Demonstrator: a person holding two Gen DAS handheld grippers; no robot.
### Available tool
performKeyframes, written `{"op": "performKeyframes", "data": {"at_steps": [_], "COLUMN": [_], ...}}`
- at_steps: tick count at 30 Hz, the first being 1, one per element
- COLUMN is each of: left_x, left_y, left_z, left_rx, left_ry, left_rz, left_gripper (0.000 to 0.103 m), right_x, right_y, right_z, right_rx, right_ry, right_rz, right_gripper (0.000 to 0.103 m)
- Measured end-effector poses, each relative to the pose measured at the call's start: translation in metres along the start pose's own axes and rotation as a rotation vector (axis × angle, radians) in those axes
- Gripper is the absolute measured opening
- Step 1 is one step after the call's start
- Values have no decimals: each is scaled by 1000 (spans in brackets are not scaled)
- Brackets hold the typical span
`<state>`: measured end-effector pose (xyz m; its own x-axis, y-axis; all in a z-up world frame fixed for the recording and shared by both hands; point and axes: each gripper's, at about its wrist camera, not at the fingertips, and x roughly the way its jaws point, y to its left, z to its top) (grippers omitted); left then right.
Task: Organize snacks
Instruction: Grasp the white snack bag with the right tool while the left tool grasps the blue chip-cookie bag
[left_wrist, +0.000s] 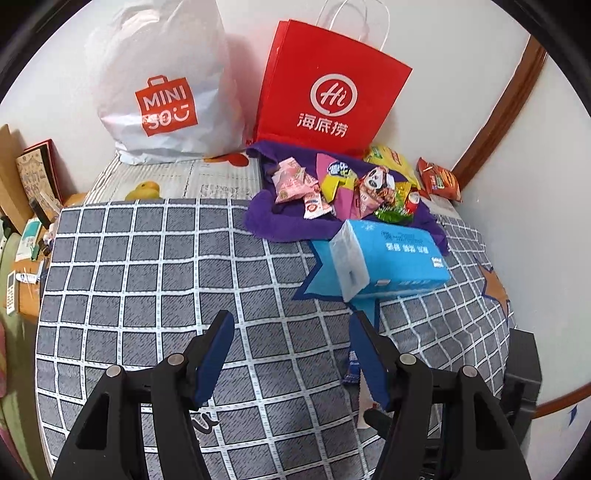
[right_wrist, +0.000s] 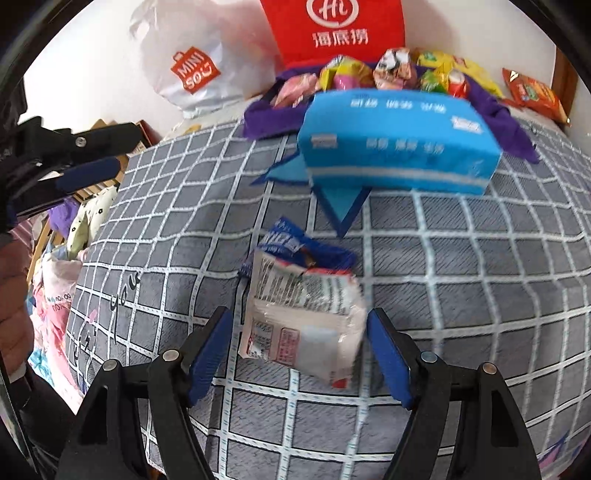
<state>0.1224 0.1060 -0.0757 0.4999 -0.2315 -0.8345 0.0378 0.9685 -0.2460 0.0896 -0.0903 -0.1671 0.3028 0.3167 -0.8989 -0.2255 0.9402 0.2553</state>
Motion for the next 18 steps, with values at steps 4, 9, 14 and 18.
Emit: {"op": "performKeyframes", "data": {"at_steps": [4,9,14,18], "left_x": [4,8,13,17], "left_y": [5,8,7,2], "left_z": [-3,-5,-8,-11], "left_rx": [9,8,24,52], "left_ry": [14,26,37,39], "left_rz": [-5,-18,-20,-9], "left_gripper": [62,62,62,62], "right_x": [7,17,21,15], "right_y": [11,24,32,31], "right_z": [-4,-4,-6,-11], "right_rx": [-19,-53,-81,-117], "right_ry": [-16,-35,-58,-74], "right_rz": [-53,-135,-196,-186], "right_gripper": [81,84,83,62]}}
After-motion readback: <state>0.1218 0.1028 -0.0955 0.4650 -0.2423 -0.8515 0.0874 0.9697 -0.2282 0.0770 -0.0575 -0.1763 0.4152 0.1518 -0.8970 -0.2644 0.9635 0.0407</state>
